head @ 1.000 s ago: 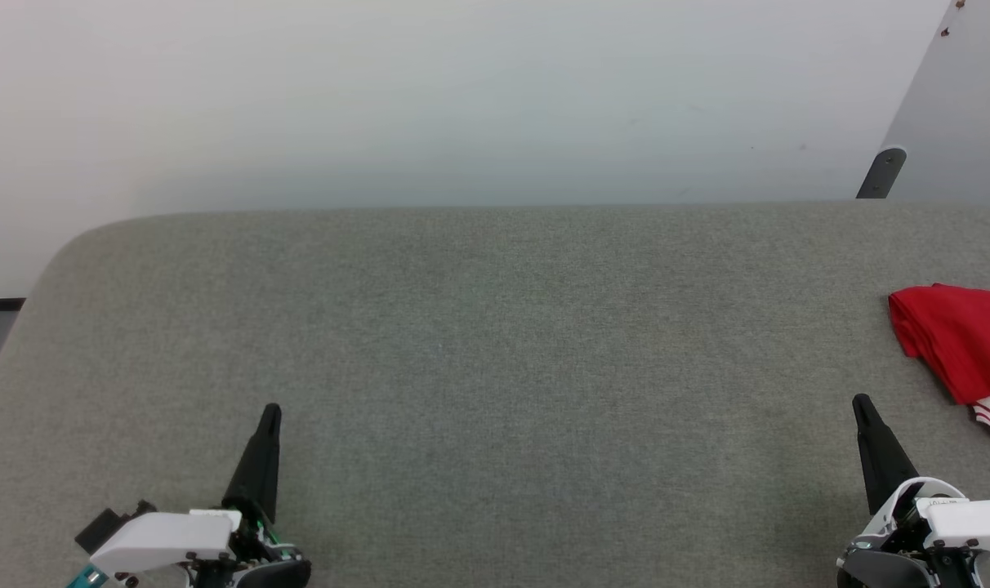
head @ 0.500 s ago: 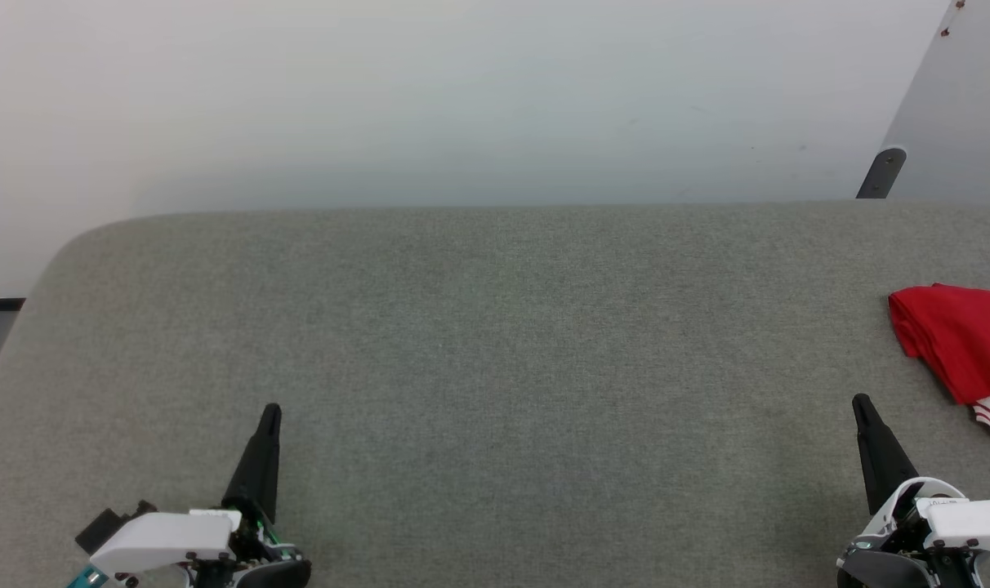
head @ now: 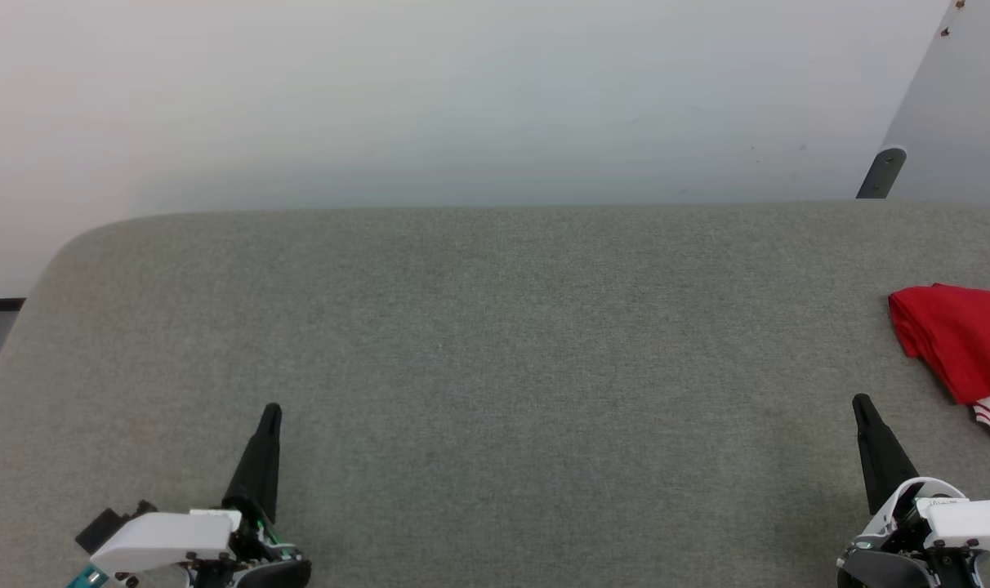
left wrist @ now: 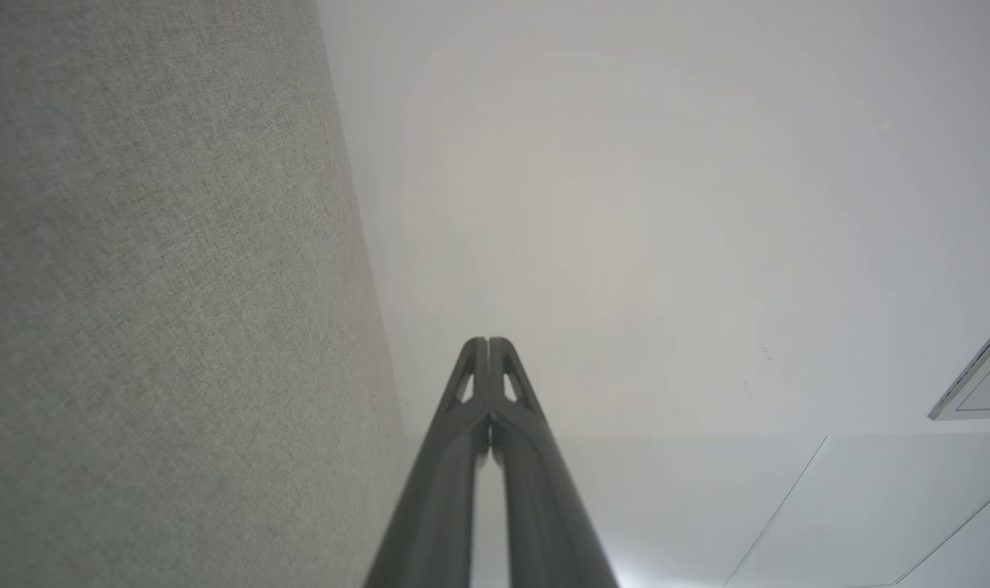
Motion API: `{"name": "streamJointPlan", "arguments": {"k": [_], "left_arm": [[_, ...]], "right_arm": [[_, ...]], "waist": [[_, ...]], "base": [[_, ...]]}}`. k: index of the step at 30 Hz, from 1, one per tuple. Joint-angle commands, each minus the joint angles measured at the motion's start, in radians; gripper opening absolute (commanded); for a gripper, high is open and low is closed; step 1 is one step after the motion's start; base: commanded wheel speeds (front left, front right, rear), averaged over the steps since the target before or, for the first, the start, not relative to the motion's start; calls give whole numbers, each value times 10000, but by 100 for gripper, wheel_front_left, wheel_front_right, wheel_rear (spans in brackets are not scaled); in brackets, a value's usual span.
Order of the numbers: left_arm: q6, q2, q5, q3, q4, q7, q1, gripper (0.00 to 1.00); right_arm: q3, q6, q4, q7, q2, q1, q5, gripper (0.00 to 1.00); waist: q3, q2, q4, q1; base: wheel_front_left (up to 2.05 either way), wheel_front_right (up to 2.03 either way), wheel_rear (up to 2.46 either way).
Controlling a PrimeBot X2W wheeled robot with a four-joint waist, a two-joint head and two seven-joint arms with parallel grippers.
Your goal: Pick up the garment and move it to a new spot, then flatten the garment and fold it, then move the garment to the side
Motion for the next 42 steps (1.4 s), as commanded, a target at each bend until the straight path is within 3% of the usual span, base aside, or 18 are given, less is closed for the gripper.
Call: {"name": "streamJointPlan", "arguments": {"k": [1,42], "left_arm": [[-35,-14,39,35,18,0,-105,0],[-36,-29,60,55,18,22,-107,0]], "right_arm": [[-13,4,4,15,39,-36,-2,0],[-22,4,4,22,47,-38,-15,0]], "waist": [[0,0,0,0],[0,0,0,0]], "base": [[0,0,0],[0,0,0]]}}
